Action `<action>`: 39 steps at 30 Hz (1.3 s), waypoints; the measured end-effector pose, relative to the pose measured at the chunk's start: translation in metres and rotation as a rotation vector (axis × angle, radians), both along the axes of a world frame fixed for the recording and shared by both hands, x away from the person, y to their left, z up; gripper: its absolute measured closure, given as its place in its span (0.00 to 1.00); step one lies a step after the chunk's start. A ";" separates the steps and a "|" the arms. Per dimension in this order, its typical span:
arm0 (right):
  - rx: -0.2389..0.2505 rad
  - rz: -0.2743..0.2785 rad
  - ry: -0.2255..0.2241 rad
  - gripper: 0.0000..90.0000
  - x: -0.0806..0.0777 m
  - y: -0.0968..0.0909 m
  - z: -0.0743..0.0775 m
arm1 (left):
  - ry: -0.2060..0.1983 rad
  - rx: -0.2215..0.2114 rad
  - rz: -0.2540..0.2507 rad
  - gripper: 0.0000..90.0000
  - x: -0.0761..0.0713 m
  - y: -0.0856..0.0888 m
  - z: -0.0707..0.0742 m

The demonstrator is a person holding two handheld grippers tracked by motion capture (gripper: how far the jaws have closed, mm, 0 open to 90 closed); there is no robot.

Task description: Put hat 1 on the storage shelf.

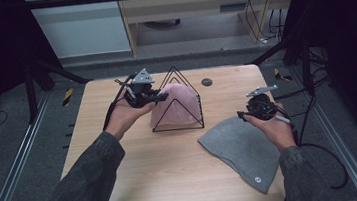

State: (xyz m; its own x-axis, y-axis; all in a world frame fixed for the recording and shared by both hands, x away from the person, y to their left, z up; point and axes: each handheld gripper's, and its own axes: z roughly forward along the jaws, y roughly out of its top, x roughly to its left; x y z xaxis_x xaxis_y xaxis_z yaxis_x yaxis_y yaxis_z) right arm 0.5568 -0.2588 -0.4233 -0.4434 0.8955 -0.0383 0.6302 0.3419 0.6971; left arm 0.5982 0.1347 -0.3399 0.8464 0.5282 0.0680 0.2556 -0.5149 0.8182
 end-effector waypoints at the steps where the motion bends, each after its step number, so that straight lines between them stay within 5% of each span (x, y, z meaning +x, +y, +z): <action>1: 0.000 0.000 0.000 0.57 0.000 0.000 0.000 | 0.000 0.000 0.000 0.84 0.000 0.000 0.000; 7: 0.029 -0.056 0.023 0.59 -0.005 -0.020 -0.010 | -0.006 -0.030 0.023 0.68 -0.009 0.005 -0.002; 10: 0.043 -0.101 0.043 0.60 -0.009 -0.031 -0.017 | -0.026 -0.064 0.063 0.55 -0.025 0.017 -0.001; 15: 0.047 -0.130 0.063 0.60 -0.014 -0.041 -0.025 | -0.047 -0.016 0.090 0.41 -0.047 0.035 -0.005; 26: 0.051 -0.209 0.130 0.56 -0.010 -0.063 -0.043 | 0.004 0.018 0.168 0.11 -0.080 0.085 -0.042; 33: 0.052 -0.223 0.153 0.54 -0.016 -0.070 -0.054 | 0.049 0.055 0.205 0.10 -0.087 0.097 -0.070; 39: 0.041 -0.214 0.158 0.55 -0.021 -0.070 -0.057 | 0.060 0.039 0.225 0.10 -0.097 0.109 -0.087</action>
